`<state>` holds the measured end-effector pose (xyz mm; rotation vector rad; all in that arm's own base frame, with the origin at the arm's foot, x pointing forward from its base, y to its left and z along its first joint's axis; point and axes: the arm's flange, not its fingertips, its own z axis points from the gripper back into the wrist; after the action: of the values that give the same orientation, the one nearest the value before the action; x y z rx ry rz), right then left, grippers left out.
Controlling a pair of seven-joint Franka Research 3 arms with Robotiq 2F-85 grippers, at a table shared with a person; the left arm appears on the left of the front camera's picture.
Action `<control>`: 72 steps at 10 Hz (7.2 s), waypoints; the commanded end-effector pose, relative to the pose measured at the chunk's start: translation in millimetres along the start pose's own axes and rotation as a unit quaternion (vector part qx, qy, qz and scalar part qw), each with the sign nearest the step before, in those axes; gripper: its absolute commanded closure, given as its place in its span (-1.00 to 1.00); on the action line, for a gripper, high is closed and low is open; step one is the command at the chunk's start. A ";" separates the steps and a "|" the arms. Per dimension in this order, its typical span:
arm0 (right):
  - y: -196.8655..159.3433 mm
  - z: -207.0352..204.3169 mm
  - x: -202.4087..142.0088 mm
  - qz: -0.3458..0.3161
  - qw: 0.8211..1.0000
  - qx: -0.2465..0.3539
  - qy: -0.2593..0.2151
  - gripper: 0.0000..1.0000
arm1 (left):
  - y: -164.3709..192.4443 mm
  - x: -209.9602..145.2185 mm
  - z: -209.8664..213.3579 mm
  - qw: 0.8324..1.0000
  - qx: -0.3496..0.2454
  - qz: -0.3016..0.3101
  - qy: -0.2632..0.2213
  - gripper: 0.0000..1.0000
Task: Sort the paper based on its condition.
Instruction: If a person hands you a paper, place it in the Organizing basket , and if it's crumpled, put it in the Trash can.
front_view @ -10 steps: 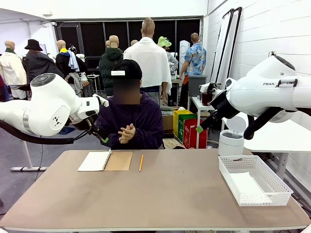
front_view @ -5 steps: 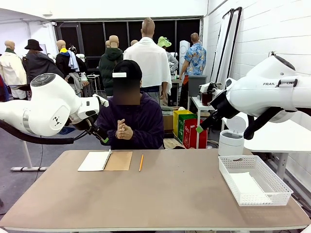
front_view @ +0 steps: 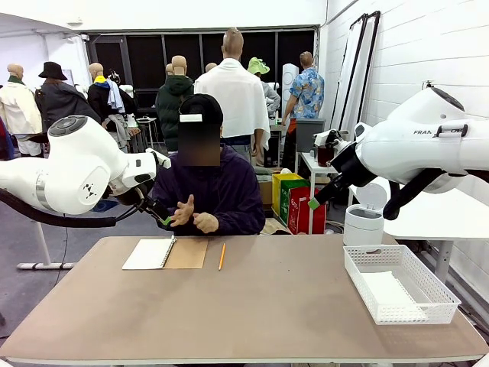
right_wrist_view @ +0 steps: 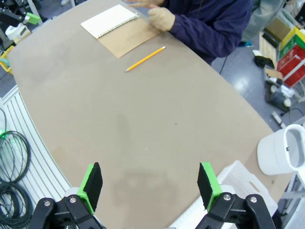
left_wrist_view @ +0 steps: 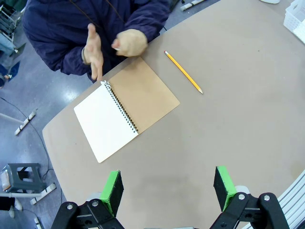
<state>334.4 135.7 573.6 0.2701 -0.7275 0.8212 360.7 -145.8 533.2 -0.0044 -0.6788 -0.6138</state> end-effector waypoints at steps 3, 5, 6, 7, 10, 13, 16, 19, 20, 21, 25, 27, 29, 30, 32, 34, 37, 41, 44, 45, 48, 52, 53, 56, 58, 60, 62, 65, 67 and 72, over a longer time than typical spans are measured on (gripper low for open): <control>-0.1 0.0 0.2 0.000 1.000 -0.002 0.001 -1.00 | 1.5 1.4 -0.6 1.000 -0.001 0.001 0.001 -1.00; -0.1 0.0 0.2 0.000 1.000 -0.002 0.001 -1.00 | 1.5 1.4 -0.6 1.000 -0.001 0.001 0.001 -1.00; -0.1 0.0 0.2 0.000 1.000 -0.002 0.001 -1.00 | 1.5 1.4 -0.6 1.000 -0.001 0.001 0.001 -1.00; -0.1 0.0 0.2 0.000 1.000 -0.002 0.001 -1.00 | 1.5 1.4 -0.6 1.000 -0.001 0.001 0.001 -1.00; -0.1 0.0 0.2 0.000 1.000 -0.002 0.001 -1.00 | 1.5 1.4 -0.6 1.000 -0.001 0.001 0.001 -1.00; -0.1 0.0 0.2 0.000 1.000 -0.002 0.001 -1.00 | 1.5 1.4 -0.6 1.000 -0.001 0.001 0.001 -1.00; -0.1 0.0 0.2 0.000 1.000 -0.002 0.001 -1.00 | 1.5 1.4 -0.6 1.000 -0.001 0.001 0.001 -1.00; 0.0 0.0 0.0 0.000 1.000 0.000 0.000 -1.00 | 1.5 1.4 -0.6 1.000 -0.001 0.001 0.001 -1.00; 3.8 -6.4 6.5 0.008 1.000 -0.004 0.001 -1.00 | 1.5 1.4 -0.6 1.000 -0.001 0.001 0.001 -1.00; 10.2 -14.8 16.0 0.027 1.000 -0.008 0.003 -1.00 | 1.5 1.4 -0.6 1.000 -0.001 0.001 0.001 -1.00; 53.5 -73.5 54.1 0.122 0.992 0.003 0.026 -1.00 | 1.5 1.4 -0.6 1.000 -0.001 0.001 0.001 -1.00; 72.9 -105.8 59.5 0.166 0.985 0.018 0.043 -1.00 | 1.5 1.4 -0.6 1.000 -0.001 0.001 0.001 -1.00; 81.6 -124.1 57.5 0.188 0.980 0.031 0.062 -1.00 | 1.5 1.4 -0.6 1.000 -0.001 0.001 0.001 -1.00; 81.1 -126.8 57.7 0.186 0.980 0.028 0.067 -1.00 | 1.5 1.4 -0.6 1.000 -0.001 0.001 0.001 -1.00; 87.2 -120.8 54.4 0.169 0.983 0.029 0.063 -1.00 | 1.5 1.4 -0.6 1.000 -0.001 0.001 0.001 -1.00; 87.2 -120.8 54.4 0.169 0.983 0.029 0.063 -1.00 | 1.5 1.4 -0.6 1.000 -0.001 0.001 0.001 -1.00; 86.2 -120.9 55.6 0.172 0.983 0.029 0.062 -1.00 | 1.5 1.4 -0.6 1.000 -0.001 0.001 0.001 -1.00; 103.6 -196.3 64.4 0.213 0.968 0.072 0.112 -1.00 | 1.5 1.4 -0.6 1.000 -0.001 0.001 0.001 -1.00; 109.9 -242.3 64.3 0.246 0.957 0.068 0.137 -1.00 | 1.5 1.4 -0.6 1.000 -0.001 0.001 0.001 -1.00; 111.4 -256.6 64.1 0.252 0.954 0.064 0.147 -1.00 | 1.5 1.4 -0.6 1.000 -0.001 0.001 0.001 -1.00; 110.5 -285.1 65.1 0.252 0.950 0.074 0.169 -1.00 | 1.5 1.4 -0.6 1.000 -0.001 0.001 0.001 -1.00; 107.0 -279.3 57.0 0.255 0.950 0.079 0.161 -1.00 | 1.5 1.4 -0.6 1.000 -0.001 0.001 0.001 -1.00; 107.0 -279.3 57.0 0.255 0.950 0.079 0.161 -1.00 | 1.5 1.4 -0.6 1.000 -0.001 0.001 0.001 -1.00; 104.6 -306.1 66.0 0.251 0.952 0.079 0.153 -1.00 | 1.5 1.4 -0.6 1.000 -0.001 0.001 0.001 -1.00; 104.2 -330.0 69.8 0.254 0.951 0.086 0.151 -1.00 | 1.5 1.4 -0.6 1.000 -0.001 0.001 0.001 -1.00; 103.6 -348.4 69.5 0.252 0.949 0.093 0.162 -1.00 | 1.5 1.4 -0.6 1.000 -0.001 0.001 0.001 -1.00; 102.4 -366.1 67.5 0.250 0.948 0.100 0.171 -1.00 | 1.5 1.4 -0.6 1.000 -0.001 0.001 0.001 -1.00; 94.0 -385.7 66.9 0.239 0.948 0.097 0.188 -1.00 | 1.5 1.4 -0.6 1.000 -0.001 0.001 0.001 -1.00; 87.0 -396.0 66.9 0.232 0.947 0.104 0.196 -1.00 | 1.5 1.4 -0.6 1.000 -0.001 0.001 0.001 -1.00; 73.6 -419.2 62.2 0.209 0.946 0.127 0.211 -1.00 | 1.5 1.4 -0.6 1.000 -0.001 0.001 0.001 -1.00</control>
<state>505.4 417.7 306.2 0.1472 -0.2936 1.3439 360.8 -145.9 533.3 -0.0044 -0.6788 -0.6140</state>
